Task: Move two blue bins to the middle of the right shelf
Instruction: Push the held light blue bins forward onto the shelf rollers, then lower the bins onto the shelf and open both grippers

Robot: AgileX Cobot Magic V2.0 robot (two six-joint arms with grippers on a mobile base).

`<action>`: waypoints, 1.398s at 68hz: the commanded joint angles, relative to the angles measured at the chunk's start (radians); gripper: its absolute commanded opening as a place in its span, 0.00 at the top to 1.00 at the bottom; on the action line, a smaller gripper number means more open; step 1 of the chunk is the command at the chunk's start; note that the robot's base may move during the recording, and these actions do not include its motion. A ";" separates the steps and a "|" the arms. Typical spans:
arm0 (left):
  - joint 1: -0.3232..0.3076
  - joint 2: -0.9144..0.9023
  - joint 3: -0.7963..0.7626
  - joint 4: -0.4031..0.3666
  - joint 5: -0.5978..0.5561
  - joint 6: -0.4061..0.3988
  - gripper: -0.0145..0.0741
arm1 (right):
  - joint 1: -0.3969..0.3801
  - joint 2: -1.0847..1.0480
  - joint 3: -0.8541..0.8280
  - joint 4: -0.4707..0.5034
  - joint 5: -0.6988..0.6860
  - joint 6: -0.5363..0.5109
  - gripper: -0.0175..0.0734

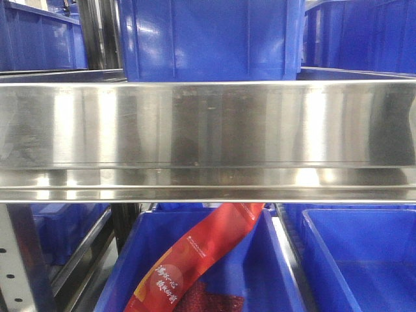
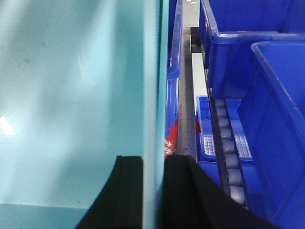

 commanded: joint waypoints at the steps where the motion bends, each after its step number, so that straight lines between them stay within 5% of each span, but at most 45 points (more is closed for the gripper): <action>1: 0.004 -0.017 -0.014 0.055 -0.039 0.007 0.96 | -0.003 -0.022 -0.021 -0.041 -0.079 -0.013 0.99; 22: 0.008 0.011 -0.013 0.031 0.043 0.007 0.96 | -0.003 0.000 -0.005 0.010 0.088 -0.001 0.99; 51: 0.129 0.130 0.044 -0.158 0.051 0.008 0.96 | -0.003 0.103 0.119 0.014 0.069 0.146 0.99; 88: 0.129 0.145 0.177 -0.161 -0.064 0.008 0.96 | -0.003 0.208 0.122 0.065 0.037 0.146 0.99; 95: 0.129 0.165 0.177 -0.167 -0.050 0.008 0.96 | -0.003 0.213 0.122 0.066 0.031 0.146 0.91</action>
